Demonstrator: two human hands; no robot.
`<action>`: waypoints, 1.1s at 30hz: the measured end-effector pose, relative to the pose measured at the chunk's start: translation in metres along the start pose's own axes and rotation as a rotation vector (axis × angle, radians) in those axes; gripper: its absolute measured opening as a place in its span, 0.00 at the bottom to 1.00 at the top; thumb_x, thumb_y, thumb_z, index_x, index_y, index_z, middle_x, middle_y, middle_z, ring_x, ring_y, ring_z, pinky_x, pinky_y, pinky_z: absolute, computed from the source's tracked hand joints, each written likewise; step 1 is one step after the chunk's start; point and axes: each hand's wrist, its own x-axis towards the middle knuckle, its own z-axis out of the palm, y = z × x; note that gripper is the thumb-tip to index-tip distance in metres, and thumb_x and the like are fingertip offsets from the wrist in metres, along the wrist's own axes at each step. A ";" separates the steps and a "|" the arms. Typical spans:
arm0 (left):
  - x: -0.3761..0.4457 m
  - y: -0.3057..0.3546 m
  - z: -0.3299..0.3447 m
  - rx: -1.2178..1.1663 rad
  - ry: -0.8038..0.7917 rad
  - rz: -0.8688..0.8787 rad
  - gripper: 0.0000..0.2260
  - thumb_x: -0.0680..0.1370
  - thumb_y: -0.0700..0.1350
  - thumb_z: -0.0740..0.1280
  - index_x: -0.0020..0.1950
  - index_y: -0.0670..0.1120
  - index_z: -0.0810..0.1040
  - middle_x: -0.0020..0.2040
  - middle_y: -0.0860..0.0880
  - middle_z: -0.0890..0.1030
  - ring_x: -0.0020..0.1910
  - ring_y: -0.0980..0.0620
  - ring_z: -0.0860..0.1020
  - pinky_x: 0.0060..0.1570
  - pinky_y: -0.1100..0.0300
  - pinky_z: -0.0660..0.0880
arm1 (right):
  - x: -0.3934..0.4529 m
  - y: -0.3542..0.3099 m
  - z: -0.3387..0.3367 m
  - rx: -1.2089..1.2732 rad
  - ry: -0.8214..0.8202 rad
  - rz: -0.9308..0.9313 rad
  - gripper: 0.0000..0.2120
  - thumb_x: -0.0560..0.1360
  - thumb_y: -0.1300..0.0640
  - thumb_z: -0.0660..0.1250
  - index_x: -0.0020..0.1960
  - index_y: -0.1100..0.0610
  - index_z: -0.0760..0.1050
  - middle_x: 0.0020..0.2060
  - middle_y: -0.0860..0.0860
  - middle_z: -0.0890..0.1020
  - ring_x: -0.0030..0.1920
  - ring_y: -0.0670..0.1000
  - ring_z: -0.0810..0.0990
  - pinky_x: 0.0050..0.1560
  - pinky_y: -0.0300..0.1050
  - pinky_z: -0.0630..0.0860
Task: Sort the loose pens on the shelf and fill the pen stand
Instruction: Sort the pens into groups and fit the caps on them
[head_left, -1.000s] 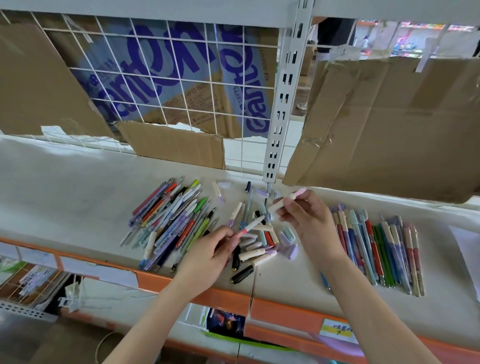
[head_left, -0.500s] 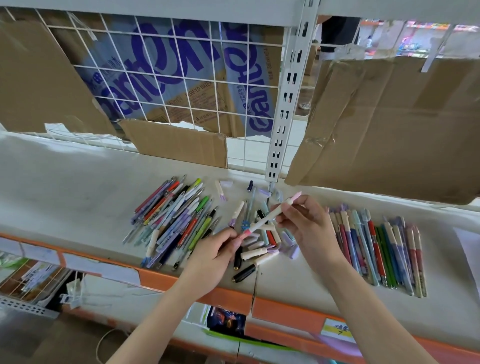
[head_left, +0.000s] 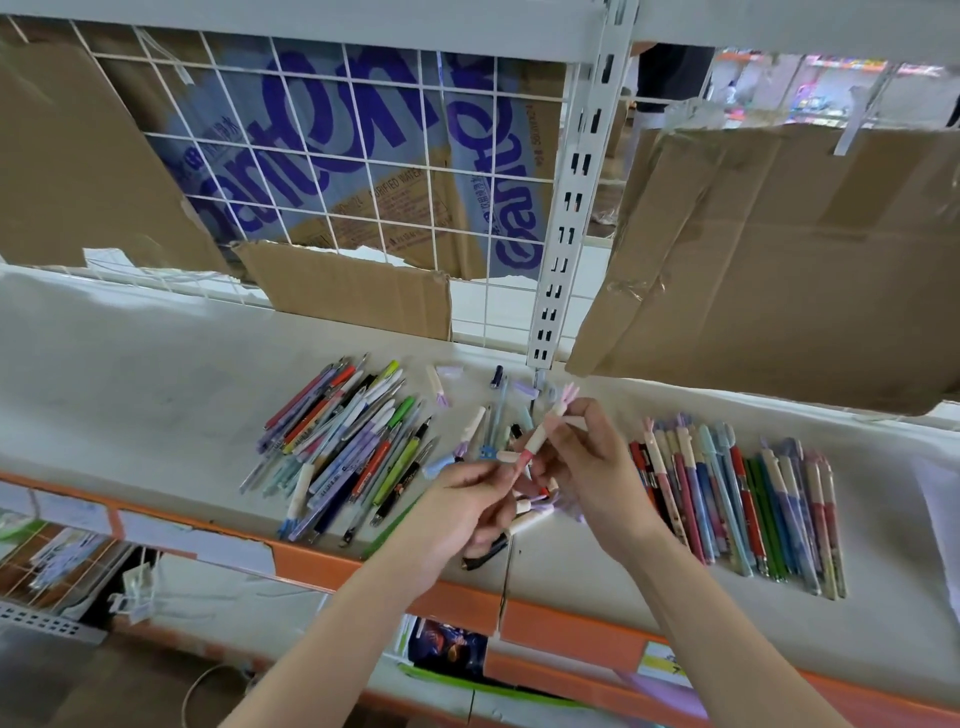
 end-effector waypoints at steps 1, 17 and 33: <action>0.002 0.003 -0.003 0.156 0.032 0.034 0.10 0.81 0.44 0.58 0.47 0.47 0.79 0.31 0.49 0.77 0.25 0.54 0.71 0.24 0.64 0.71 | 0.002 -0.004 -0.004 -0.011 0.029 -0.010 0.04 0.79 0.61 0.60 0.51 0.62 0.67 0.31 0.60 0.76 0.24 0.49 0.71 0.23 0.39 0.66; 0.031 -0.019 -0.084 1.337 0.564 0.187 0.10 0.78 0.48 0.64 0.55 0.44 0.76 0.54 0.46 0.75 0.50 0.47 0.76 0.45 0.54 0.75 | 0.017 0.029 -0.061 -1.178 -0.011 0.038 0.11 0.79 0.56 0.61 0.59 0.59 0.69 0.51 0.57 0.76 0.47 0.55 0.75 0.43 0.44 0.70; 0.020 -0.016 -0.088 1.171 0.611 0.244 0.03 0.81 0.43 0.57 0.51 0.44 0.67 0.37 0.47 0.77 0.36 0.47 0.76 0.30 0.55 0.66 | 0.040 0.017 -0.017 -1.181 -0.014 -0.243 0.10 0.78 0.59 0.61 0.56 0.59 0.76 0.51 0.53 0.76 0.43 0.54 0.79 0.38 0.44 0.74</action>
